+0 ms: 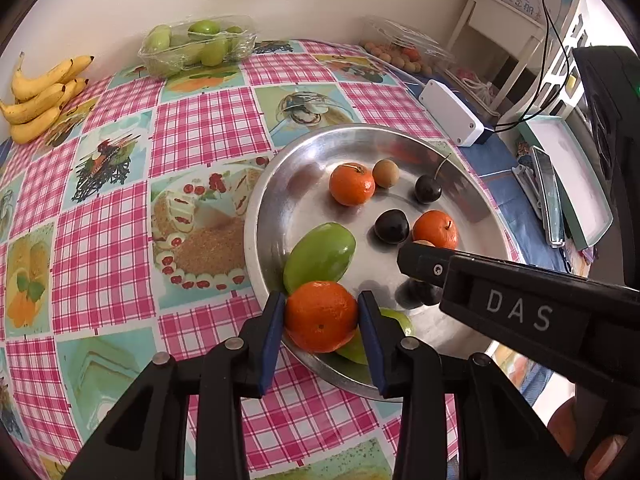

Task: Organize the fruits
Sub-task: 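Release the tangerine into the bowl with the left tool while the right tool releases the kiwi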

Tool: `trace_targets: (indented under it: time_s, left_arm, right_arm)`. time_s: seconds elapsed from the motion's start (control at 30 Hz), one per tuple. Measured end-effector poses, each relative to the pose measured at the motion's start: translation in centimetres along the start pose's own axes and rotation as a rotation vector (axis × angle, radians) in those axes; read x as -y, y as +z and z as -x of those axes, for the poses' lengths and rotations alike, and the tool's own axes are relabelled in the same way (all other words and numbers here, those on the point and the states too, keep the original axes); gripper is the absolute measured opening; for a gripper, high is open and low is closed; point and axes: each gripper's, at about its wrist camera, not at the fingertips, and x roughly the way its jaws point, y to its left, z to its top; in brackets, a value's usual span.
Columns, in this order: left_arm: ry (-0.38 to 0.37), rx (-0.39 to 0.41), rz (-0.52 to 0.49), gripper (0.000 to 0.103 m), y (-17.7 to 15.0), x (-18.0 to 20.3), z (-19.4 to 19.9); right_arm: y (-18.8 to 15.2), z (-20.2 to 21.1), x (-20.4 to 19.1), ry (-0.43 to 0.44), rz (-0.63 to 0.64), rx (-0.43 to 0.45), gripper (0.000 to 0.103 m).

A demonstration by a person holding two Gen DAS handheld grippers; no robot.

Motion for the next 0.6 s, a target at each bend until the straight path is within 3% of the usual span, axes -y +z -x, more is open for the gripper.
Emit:
trace_targets:
  time_s: [0.6]
  left_arm:
    - [-0.007,0.016,-0.001,0.046,0.23,-0.45,0.35]
  right_arm:
    - [0.03,-0.62,-0.49,0.007,0.011,-0.021,0.029]
